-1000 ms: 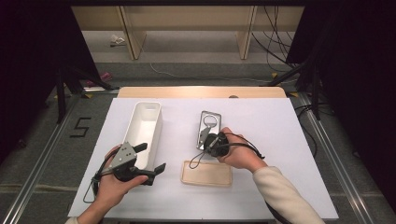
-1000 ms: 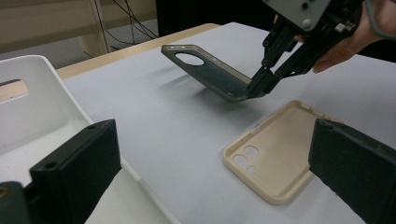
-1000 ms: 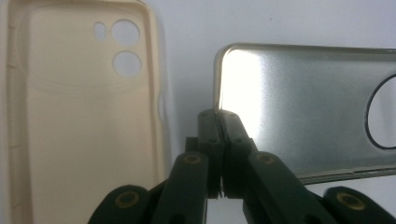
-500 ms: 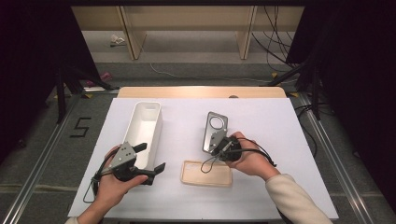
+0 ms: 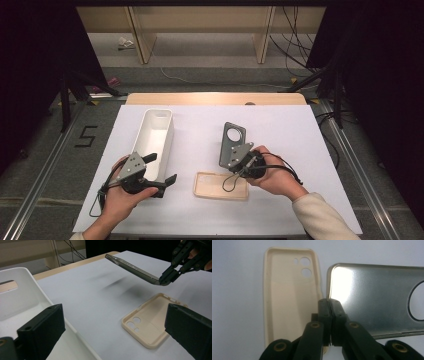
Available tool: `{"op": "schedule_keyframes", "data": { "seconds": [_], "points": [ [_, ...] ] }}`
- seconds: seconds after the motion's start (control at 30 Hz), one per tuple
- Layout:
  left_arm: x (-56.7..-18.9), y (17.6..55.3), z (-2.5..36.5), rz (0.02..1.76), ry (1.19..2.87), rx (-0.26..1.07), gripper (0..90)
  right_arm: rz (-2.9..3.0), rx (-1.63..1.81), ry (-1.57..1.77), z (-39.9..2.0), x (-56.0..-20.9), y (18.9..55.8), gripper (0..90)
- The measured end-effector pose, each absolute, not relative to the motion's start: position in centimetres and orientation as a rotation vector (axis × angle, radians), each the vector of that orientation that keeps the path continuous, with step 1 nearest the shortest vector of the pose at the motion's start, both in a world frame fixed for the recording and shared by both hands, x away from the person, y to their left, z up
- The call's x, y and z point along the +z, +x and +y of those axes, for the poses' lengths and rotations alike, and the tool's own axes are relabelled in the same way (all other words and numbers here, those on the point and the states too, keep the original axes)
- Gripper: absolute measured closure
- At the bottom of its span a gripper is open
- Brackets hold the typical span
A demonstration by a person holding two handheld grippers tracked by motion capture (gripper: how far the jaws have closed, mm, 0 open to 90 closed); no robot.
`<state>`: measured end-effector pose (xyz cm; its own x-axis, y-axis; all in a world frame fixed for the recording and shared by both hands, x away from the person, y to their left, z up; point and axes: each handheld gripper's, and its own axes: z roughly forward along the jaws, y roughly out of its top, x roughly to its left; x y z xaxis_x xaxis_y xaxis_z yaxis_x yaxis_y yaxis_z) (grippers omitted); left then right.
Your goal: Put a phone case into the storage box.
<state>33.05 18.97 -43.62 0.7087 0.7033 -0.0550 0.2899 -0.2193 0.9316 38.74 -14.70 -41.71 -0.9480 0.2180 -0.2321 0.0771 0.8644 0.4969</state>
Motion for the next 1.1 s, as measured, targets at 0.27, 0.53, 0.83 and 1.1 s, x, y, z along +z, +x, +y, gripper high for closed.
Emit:
{"op": "schedule_keyframes", "data": {
  "seconds": [0.27, 0.53, 0.83, 1.1],
  "points": [
    [-43.4, 33.6, 18.5, 0.806, 1.794, 0.448, 4.0, 2.759, 0.755, 0.215, -15.4, -41.7, 37.2, 89.1],
    [-42.2, 35.2, 17.0, 0.858, 1.794, 0.431, 8.4, 2.751, 0.789, 0.211, -15.7, -41.4, 35.9, 89.1],
    [-40.1, 38.1, 13.5, 0.849, 1.825, 0.41, 12.3, 2.753, 0.8, 0.176, -15.5, -41.4, 34.8, 89.2],
    [-39.0, 40.7, 10.0, 0.854, 1.876, 0.349, 15.4, 2.753, 0.809, 0.162, -15.1, -41.1, 34.2, 89.1]
  ]
}}
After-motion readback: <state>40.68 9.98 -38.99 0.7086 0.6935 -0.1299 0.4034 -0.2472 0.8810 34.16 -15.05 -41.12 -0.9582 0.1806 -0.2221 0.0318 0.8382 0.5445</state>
